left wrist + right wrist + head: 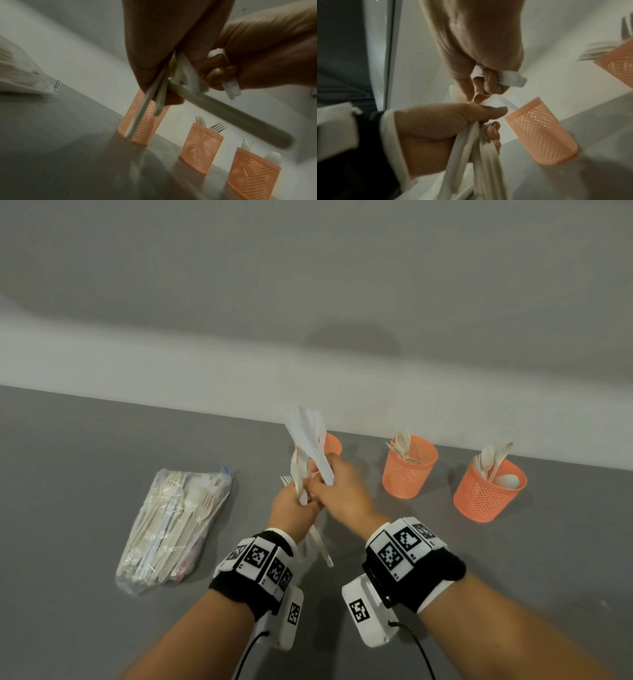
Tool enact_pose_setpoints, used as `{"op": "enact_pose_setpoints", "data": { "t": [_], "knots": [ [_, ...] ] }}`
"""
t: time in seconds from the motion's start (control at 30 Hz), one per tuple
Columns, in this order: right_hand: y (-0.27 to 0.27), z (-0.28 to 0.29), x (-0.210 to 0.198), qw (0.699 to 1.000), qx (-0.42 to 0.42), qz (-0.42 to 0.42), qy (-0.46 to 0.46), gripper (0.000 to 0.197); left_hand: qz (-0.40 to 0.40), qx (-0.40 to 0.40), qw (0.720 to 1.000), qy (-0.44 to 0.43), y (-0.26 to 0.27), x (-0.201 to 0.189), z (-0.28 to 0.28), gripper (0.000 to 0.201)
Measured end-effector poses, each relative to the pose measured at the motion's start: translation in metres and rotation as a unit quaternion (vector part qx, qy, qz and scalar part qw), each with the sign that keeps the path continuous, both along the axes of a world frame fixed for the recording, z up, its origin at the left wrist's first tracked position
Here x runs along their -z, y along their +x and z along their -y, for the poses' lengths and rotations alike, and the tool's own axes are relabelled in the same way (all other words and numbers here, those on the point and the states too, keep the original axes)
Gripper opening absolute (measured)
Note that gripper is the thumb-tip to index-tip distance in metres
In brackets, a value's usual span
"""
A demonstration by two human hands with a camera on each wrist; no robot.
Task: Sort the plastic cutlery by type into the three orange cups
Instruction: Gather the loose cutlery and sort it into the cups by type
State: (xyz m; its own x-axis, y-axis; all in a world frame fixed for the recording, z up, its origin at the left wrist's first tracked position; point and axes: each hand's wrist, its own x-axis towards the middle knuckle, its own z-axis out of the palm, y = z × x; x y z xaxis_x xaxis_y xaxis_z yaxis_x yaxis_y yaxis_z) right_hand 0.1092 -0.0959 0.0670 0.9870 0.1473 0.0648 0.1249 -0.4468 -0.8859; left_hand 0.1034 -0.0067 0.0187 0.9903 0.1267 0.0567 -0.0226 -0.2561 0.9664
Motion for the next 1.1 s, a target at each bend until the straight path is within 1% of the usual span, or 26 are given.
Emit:
{"op": "enact_pose_setpoints", "data": {
  "t": [0.03,0.1,0.13,0.17,0.23,0.3,0.33,0.4,0.47,0.57,0.7,0.77,0.8,0.87,0.93,1.0,1.1],
  "knots": [
    [0.000,-0.002,0.001,1.000,-0.005,-0.010,0.011,0.019,-0.013,0.001,1.000,0.019,0.003,0.000,-0.001,0.023],
    [0.003,-0.006,0.004,0.998,0.000,-0.049,0.032,0.008,-0.024,0.006,0.999,0.029,0.009,0.001,-0.002,0.023],
    [0.005,-0.008,0.005,0.996,0.006,-0.073,0.041,0.007,-0.020,0.013,1.000,0.011,0.010,0.000,-0.002,0.019],
    [0.008,-0.008,0.006,0.994,0.012,-0.101,0.046,0.012,-0.016,0.022,1.000,-0.012,0.009,0.000,-0.002,0.021],
    [0.011,-0.008,0.006,0.986,0.011,-0.154,0.068,0.017,-0.007,0.047,0.998,-0.045,0.008,0.003,-0.004,0.036],
    [0.014,-0.005,0.006,0.981,0.007,-0.172,0.088,0.019,0.004,0.074,0.995,-0.064,0.009,0.009,-0.007,0.047],
    [0.015,-0.003,0.005,0.980,0.004,-0.174,0.095,0.018,0.009,0.084,0.994,-0.074,0.010,0.011,-0.008,0.047],
    [0.015,-0.001,0.003,0.980,-0.010,-0.170,0.103,0.013,0.013,0.095,0.991,-0.095,0.013,0.010,-0.009,0.038],
    [0.015,0.001,0.001,0.982,-0.021,-0.154,0.103,0.010,0.012,0.094,0.989,-0.118,0.014,0.008,-0.010,0.031],
    [0.015,-0.001,-0.001,0.987,-0.024,-0.120,0.108,0.006,-0.002,0.083,0.986,-0.144,0.015,0.005,-0.010,0.030],
    [0.017,-0.001,-0.002,0.992,-0.026,-0.090,0.087,0.009,0.000,0.108,0.981,-0.159,0.014,0.002,-0.007,0.032],
    [0.020,-0.001,-0.004,0.994,-0.019,-0.077,0.078,0.005,-0.006,0.114,0.980,-0.165,0.014,0.004,-0.007,0.023],
    [0.022,-0.001,-0.006,0.995,-0.011,-0.065,0.079,0.009,-0.015,0.116,0.979,-0.167,0.014,0.005,-0.009,0.017],
    [0.034,0.002,-0.014,0.992,0.021,-0.042,0.115,0.022,-0.036,0.114,0.978,-0.171,0.015,0.010,-0.012,0.016],
    [0.050,0.012,-0.030,0.985,0.056,-0.008,0.162,0.019,-0.059,0.103,0.976,-0.184,0.017,0.016,-0.017,0.018],
    [0.069,0.023,-0.046,0.980,0.088,0.054,0.171,0.012,-0.072,0.092,0.970,-0.214,0.019,0.018,-0.022,0.019],
    [0.095,0.029,-0.053,0.970,0.110,0.126,0.174,0.017,-0.071,0.098,0.963,-0.242,0.019,0.014,-0.027,0.017]
  ]
}}
